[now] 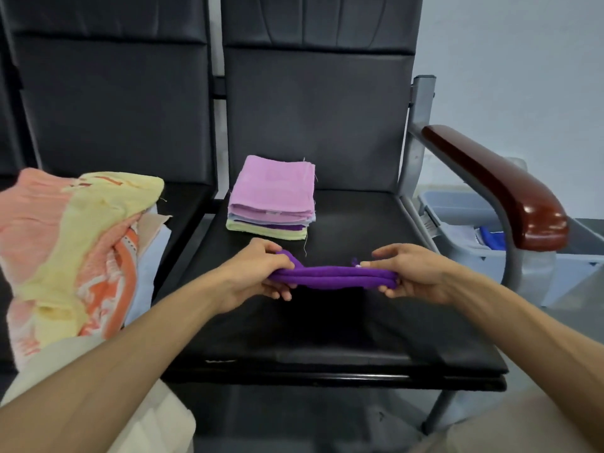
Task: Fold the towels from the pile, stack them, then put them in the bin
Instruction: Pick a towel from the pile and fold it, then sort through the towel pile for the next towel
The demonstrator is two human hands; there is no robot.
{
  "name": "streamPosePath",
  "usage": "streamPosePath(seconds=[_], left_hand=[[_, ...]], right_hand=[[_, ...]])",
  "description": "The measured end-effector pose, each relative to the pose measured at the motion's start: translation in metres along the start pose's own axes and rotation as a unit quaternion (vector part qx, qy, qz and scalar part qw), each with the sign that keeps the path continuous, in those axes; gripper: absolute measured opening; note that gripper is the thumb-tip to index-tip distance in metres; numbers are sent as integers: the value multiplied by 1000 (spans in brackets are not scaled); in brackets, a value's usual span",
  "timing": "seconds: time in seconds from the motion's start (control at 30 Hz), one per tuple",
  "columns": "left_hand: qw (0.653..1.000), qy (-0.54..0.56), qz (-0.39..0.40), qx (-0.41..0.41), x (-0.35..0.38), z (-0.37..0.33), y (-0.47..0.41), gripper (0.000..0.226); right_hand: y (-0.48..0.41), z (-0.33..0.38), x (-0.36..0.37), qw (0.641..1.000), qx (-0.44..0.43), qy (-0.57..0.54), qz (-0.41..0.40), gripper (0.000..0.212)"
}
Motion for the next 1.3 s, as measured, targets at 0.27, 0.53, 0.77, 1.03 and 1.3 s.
streamPosePath(seconds=[0.27, 0.53, 0.77, 1.03, 1.3], left_hand=[[991, -97, -25, 88, -45, -62, 0, 14], [950, -151, -136, 237, -98, -168, -52, 17], [933, -74, -252, 245, -133, -147, -133, 20], [956, -103, -247, 116, -127, -37, -177, 25], [940, -170, -261, 135, -131, -36, -136, 50]], right_hand=[[2, 59, 10, 994, -112, -14, 2, 20], [-41, 186, 20, 947, -306, 40, -90, 19], [-131, 197, 46, 922, -371, 11, -110, 30], [-199, 105, 75, 941, -272, 146, -139, 36], [-152, 113, 87, 871, -315, 281, -253, 43]])
Point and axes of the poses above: each hand's wrist, its own y-axis away from the middle knuckle, its own x-axis out of the palm, z = x × y, the point moved 6 cm from there along -y, towards the middle knuckle, and after that the axes turned 5 degrees about -z, right-handed, at the moved point
